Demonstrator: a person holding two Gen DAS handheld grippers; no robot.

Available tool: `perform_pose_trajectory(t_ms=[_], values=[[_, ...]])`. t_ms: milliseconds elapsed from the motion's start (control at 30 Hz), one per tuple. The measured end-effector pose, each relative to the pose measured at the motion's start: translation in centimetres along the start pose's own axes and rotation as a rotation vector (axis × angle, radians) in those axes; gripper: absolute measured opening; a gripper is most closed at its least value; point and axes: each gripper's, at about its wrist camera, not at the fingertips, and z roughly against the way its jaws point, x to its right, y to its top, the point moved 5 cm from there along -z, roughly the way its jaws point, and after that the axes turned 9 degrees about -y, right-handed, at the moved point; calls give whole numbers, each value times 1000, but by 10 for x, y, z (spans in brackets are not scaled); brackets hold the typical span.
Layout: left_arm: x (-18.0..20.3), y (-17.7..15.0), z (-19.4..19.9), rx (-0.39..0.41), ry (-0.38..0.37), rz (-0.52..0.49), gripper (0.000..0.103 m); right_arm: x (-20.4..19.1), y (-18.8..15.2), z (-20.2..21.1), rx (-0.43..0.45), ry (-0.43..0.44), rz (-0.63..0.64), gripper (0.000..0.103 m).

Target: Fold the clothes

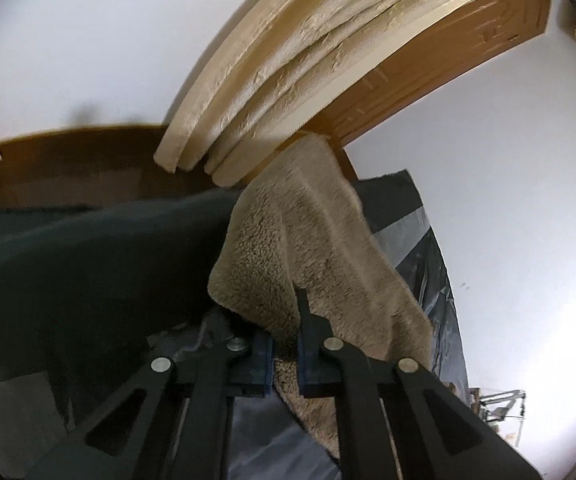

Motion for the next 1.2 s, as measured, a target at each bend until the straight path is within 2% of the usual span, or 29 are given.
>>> perform_pose_trajectory(t_ms=[67, 200, 267, 367, 500, 600, 700, 800, 867, 967, 1000, 1067, 1200], values=[[24, 1, 6, 31, -6, -68, 9, 0, 0, 0, 0, 0, 0, 103], [95, -11, 19, 99, -42, -282, 9, 1, 0, -1, 0, 0, 0, 103], [132, -27, 21, 111, -75, -401, 9, 1, -1, -1, 0, 0, 0, 103], [190, -65, 20, 89, -154, -584, 9, 1, -1, -1, 0, 0, 0, 103], [254, -153, 11, 0, -275, -919, 9, 1, 0, -1, 0, -1, 0, 103], [280, -248, 5, -117, -356, -1269, 9, 1, 0, -1, 0, -1, 0, 103], [274, -336, -4, -243, -384, -1568, 13, 1, 0, -2, 0, -1, 0, 103], [250, -400, -13, -361, -353, -1744, 15, 1, 0, -2, 0, -1, 0, 103], [238, -418, -17, -391, -329, -1792, 36, 1, 0, -2, 0, -2, 1, 103], [225, -419, -20, -412, -326, -1789, 58, 1, 0, -2, 0, -2, 1, 103], [223, -417, -18, -414, -331, -1780, 61, 1, 0, -2, 0, -2, 1, 103], [220, -411, -14, -413, -347, -1754, 73, 1, 0, -2, 0, -2, 1, 103], [222, -391, 0, -384, -404, -1648, 80, 2, 0, -2, 0, -1, -1, 103]])
